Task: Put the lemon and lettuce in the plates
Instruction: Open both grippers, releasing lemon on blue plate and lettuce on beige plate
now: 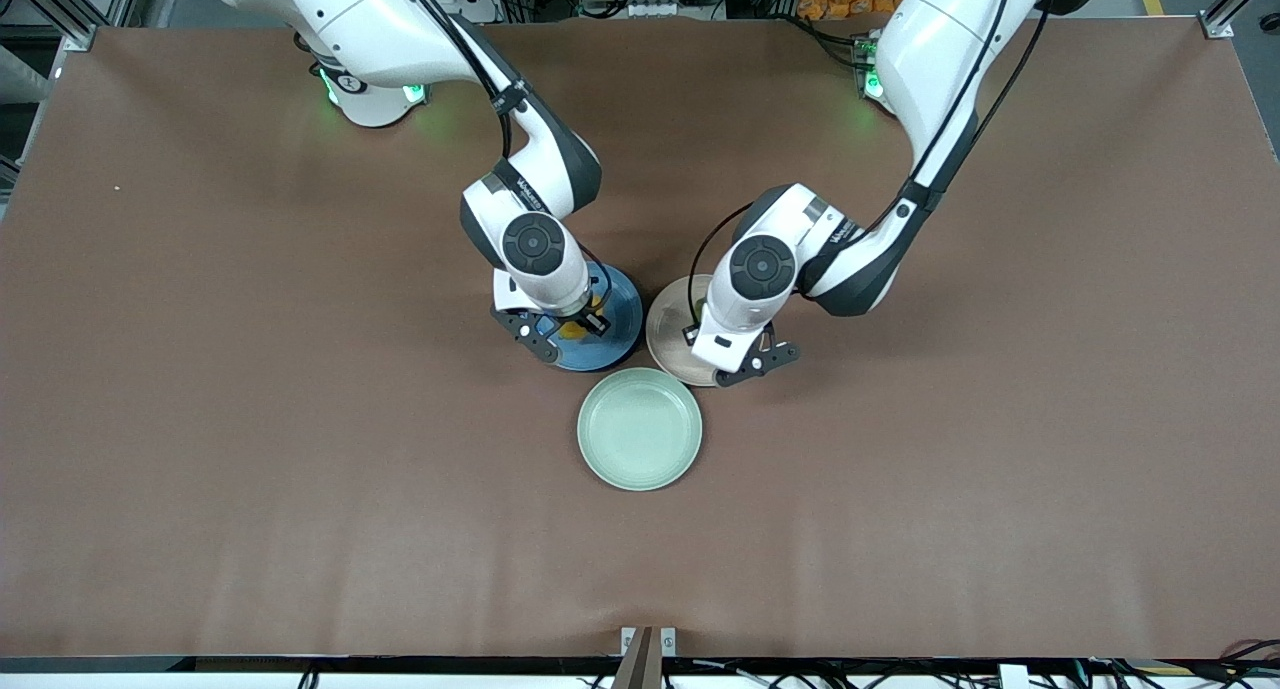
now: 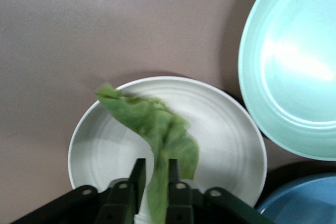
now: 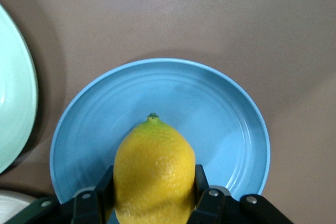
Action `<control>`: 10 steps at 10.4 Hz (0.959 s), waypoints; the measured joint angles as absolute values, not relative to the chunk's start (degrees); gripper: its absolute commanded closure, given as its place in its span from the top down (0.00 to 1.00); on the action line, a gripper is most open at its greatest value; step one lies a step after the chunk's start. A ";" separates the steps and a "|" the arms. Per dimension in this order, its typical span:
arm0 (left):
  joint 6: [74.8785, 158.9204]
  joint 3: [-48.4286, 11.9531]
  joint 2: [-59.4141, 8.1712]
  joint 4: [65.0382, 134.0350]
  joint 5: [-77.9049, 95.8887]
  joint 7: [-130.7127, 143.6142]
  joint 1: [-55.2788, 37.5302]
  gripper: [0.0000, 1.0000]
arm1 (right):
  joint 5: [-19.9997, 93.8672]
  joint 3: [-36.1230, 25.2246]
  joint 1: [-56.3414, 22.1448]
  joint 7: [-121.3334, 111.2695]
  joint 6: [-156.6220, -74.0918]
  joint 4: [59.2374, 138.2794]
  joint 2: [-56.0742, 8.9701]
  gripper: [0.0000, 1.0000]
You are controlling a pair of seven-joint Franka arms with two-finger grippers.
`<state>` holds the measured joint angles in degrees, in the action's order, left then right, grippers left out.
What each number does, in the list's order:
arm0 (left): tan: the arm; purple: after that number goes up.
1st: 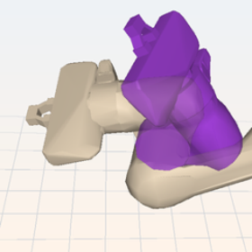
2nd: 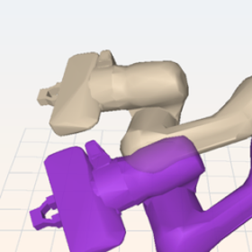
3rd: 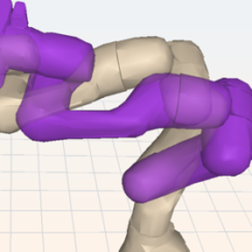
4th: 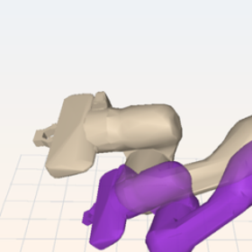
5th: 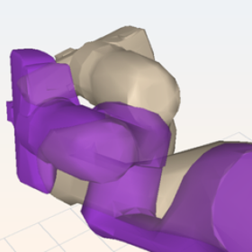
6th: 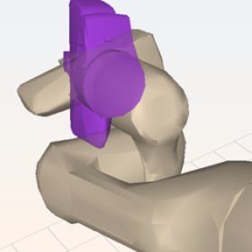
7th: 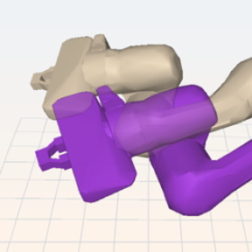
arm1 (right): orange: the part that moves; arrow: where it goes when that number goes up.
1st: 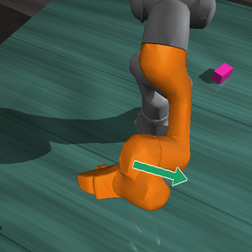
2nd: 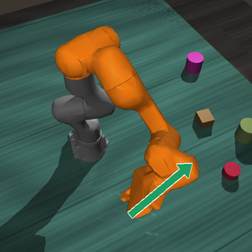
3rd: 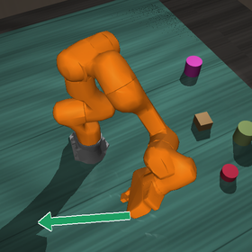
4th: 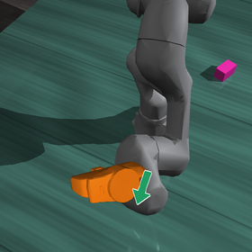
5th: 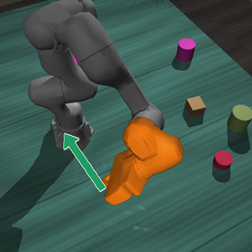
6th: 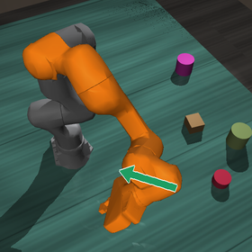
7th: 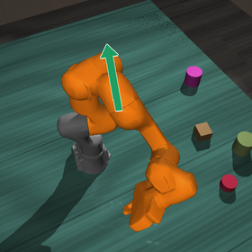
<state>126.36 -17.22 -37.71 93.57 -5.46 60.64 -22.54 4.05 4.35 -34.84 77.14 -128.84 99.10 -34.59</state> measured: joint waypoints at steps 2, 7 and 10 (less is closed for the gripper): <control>126.34 -16.87 -37.35 92.07 -6.56 60.63 -22.24 1.00 | 3.52 4.32 -34.91 77.15 -128.84 98.89 -34.58 1.00; 120.86 -16.51 -28.76 90.31 -12.35 49.71 -17.58 1.00 | 0.27 2.86 -34.14 75.86 -128.79 98.10 -34.49 1.00; 119.39 -16.42 -25.39 90.04 -12.35 40.82 -12.57 1.00 | -0.72 2.35 -27.16 64.54 -125.95 96.38 -34.08 1.00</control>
<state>119.39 -16.42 -25.39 90.04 -12.35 40.82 -12.57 -0.72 2.35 -27.16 64.54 -125.95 96.38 -34.08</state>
